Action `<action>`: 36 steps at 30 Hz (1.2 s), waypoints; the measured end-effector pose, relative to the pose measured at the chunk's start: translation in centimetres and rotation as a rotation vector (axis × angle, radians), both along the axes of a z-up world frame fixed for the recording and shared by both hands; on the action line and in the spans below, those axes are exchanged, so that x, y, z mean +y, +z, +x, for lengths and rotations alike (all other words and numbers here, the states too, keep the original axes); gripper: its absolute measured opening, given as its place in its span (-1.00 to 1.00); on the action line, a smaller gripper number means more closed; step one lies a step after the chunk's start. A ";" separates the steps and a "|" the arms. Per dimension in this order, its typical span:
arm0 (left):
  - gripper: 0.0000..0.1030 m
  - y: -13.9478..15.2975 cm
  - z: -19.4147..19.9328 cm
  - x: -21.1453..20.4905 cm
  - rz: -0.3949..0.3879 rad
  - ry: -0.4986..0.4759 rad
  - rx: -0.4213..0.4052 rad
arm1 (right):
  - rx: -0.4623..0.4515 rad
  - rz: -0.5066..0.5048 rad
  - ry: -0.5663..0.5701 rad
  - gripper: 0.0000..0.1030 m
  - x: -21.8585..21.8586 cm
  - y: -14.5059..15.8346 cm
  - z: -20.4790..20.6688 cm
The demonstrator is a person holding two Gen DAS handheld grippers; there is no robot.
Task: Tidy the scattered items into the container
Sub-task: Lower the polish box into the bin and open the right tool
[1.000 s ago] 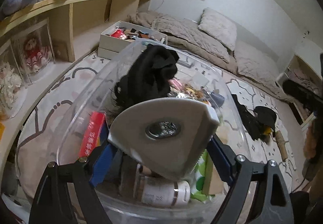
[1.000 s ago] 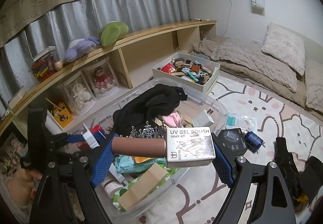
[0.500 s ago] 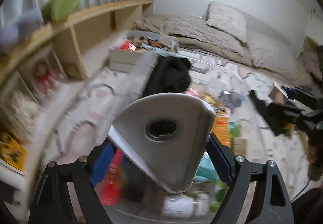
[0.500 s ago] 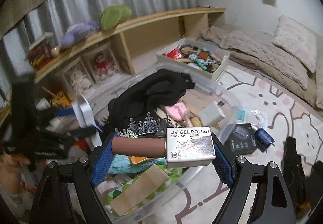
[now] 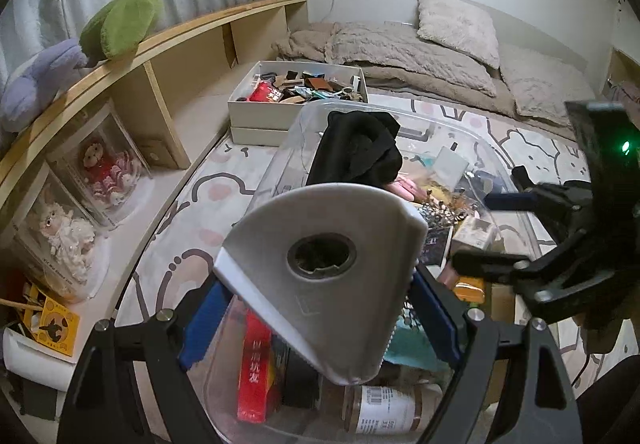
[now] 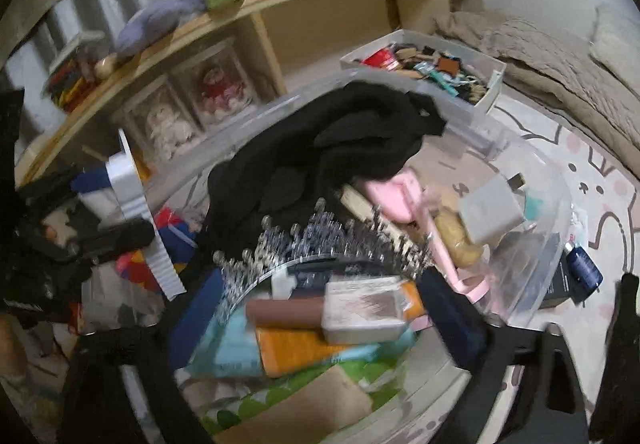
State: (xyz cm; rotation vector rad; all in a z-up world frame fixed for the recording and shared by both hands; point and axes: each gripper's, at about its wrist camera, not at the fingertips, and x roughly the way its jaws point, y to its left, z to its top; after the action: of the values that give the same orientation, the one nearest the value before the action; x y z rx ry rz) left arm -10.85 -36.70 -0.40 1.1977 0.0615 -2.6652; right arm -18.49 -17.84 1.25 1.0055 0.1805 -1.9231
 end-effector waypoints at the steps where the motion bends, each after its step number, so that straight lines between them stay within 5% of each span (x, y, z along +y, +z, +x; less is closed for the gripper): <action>1: 0.69 -0.1 -0.3 0.1 -0.001 -0.002 -0.003 | 0.000 -0.023 -0.020 1.00 0.6 0.5 -0.3; 13: 0.70 -2.6 -6.1 1.2 -0.062 -0.038 -0.117 | 0.007 -0.125 -0.139 1.00 5.1 3.8 -1.7; 20: 0.92 0.0 -4.3 0.7 -0.106 -0.022 -0.030 | 0.018 -0.137 -0.138 1.00 5.4 4.0 -1.6; 28: 0.92 1.2 -1.5 0.7 -0.084 -0.017 0.009 | -0.278 -0.233 -0.024 1.00 4.3 1.8 -2.1; 36: 0.92 1.1 1.4 2.1 -0.021 -0.045 0.044 | -0.383 -0.175 0.005 1.00 1.4 -0.8 -1.9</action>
State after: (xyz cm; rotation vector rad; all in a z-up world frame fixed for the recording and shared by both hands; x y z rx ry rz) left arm -9.44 -34.62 0.72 1.1474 0.0140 -2.7242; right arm -20.39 -16.49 0.47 1.2270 -0.2006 -1.6722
